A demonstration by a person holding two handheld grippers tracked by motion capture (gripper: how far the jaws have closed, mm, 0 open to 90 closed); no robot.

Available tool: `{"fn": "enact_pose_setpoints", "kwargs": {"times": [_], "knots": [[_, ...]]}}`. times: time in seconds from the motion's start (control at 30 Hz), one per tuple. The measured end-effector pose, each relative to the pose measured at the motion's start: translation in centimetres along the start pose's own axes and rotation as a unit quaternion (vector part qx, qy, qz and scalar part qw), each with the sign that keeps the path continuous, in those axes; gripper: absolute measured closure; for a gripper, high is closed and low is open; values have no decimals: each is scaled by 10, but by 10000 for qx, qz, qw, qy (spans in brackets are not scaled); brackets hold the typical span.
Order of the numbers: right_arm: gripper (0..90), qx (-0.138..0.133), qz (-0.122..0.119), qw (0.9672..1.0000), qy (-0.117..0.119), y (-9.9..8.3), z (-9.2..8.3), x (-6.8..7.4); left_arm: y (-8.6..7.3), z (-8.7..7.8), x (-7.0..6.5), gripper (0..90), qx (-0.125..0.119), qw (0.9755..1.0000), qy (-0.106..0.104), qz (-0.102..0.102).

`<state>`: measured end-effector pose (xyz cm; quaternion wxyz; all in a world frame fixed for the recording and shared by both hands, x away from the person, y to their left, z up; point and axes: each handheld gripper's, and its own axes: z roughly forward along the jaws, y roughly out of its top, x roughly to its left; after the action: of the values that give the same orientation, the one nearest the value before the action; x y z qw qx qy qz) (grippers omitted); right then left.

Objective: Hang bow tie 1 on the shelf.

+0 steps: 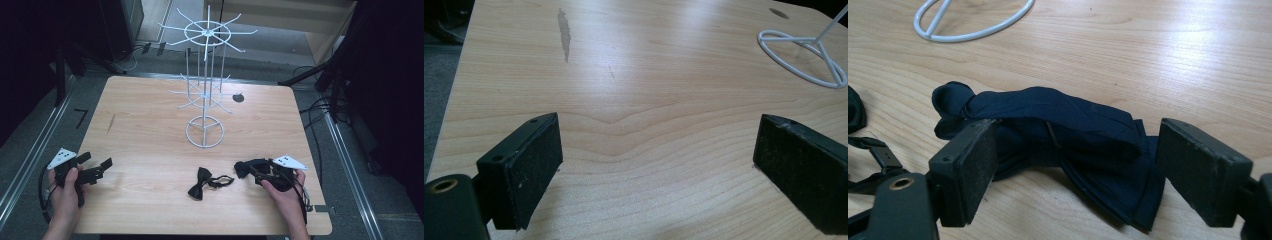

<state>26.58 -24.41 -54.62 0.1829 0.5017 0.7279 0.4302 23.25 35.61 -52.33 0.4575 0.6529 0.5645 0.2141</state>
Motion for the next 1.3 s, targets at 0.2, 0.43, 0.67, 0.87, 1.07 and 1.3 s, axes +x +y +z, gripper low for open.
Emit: {"fn": "enact_pose_setpoints", "kwargs": {"times": [0.2,0.43,0.67,0.87,1.07,1.3], "knots": [[200,48,-187,9998,-103,0,4,3,0,0,0,60,9,10000,-13,-1],[455,196,-396,9988,-193,-2,4,5,0,0,0,60,9,10000,-11,5],[654,292,-387,9987,-172,-2,3,3,0,0,0,60,8,10000,-12,4],[790,324,-304,9990,-101,-2,1,1,0,0,0,60,18,10000,-31,-4],[880,289,-403,9987,-93,-1,-4,5,0,0,1,60,23,10000,-44,-40],[886,39,-503,9986,-154,3,-12,9,0,0,1,60,39,10000,-44,-37]]}}
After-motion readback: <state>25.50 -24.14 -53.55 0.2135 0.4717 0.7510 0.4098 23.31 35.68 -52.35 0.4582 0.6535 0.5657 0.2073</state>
